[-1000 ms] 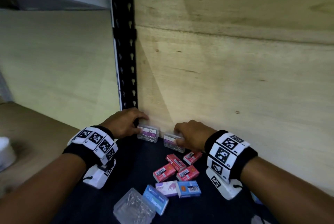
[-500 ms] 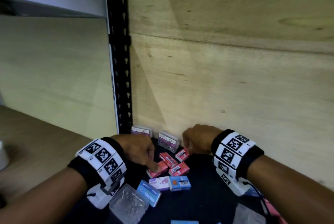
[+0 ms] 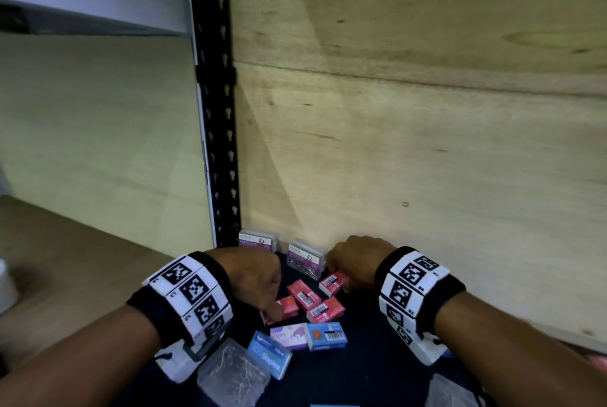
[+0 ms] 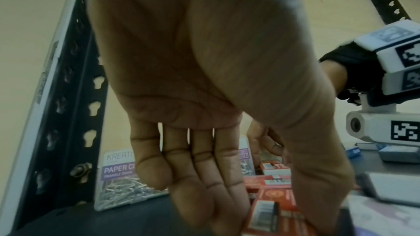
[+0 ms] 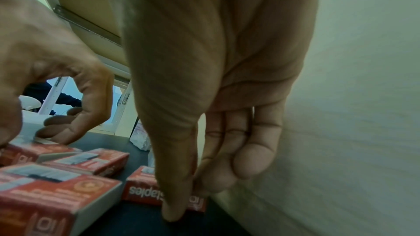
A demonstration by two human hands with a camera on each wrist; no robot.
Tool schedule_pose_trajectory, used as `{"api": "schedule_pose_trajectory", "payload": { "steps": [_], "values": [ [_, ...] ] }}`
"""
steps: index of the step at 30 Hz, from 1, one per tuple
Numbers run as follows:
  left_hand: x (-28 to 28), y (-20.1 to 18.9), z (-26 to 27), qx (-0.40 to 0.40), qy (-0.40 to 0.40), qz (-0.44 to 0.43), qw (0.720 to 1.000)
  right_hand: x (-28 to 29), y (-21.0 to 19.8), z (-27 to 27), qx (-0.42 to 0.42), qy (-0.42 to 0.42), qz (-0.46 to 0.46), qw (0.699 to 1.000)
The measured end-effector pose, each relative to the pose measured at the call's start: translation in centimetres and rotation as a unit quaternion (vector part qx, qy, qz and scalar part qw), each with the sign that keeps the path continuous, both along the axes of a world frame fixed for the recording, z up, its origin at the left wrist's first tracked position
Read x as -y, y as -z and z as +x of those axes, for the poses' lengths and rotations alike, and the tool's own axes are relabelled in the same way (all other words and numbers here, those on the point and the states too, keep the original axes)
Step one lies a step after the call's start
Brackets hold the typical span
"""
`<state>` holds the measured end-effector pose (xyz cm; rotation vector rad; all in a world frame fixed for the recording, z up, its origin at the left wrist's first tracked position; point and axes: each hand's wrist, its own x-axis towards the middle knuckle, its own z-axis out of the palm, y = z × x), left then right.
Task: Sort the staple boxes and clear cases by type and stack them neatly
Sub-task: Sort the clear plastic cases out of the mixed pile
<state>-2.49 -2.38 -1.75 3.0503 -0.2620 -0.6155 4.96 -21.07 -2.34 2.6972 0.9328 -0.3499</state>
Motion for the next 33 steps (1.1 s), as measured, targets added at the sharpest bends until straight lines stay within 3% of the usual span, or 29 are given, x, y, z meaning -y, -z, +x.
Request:
{"api": "schedule_pose_trajectory", "payload": {
  "steps": [6, 12, 23, 33],
  "values": [
    [-0.6, -2.0, -0.3, 0.026, -0.008, 0.026, 0.999, 1.3, -0.7, -0.3, -0.007, 0.028, -0.001, 1.000],
    [2.8, -3.8, -0.8, 0.040, 0.011, -0.030, 0.999, 4.8, -2.5, -1.9, -0.052, 0.067, 0.040, 0.996],
    [11.6, -1.8, -2.1, 0.005, 0.132, -0.005, 0.991, 11.4, -2.3, -6.4, -0.075, 0.098, 0.048, 0.991],
    [12.7, -0.6, -3.1, 0.001, 0.130, 0.019, 0.991, 12.5, -1.6, -8.7, -0.069, 0.097, 0.071, 0.990]
  ]
}}
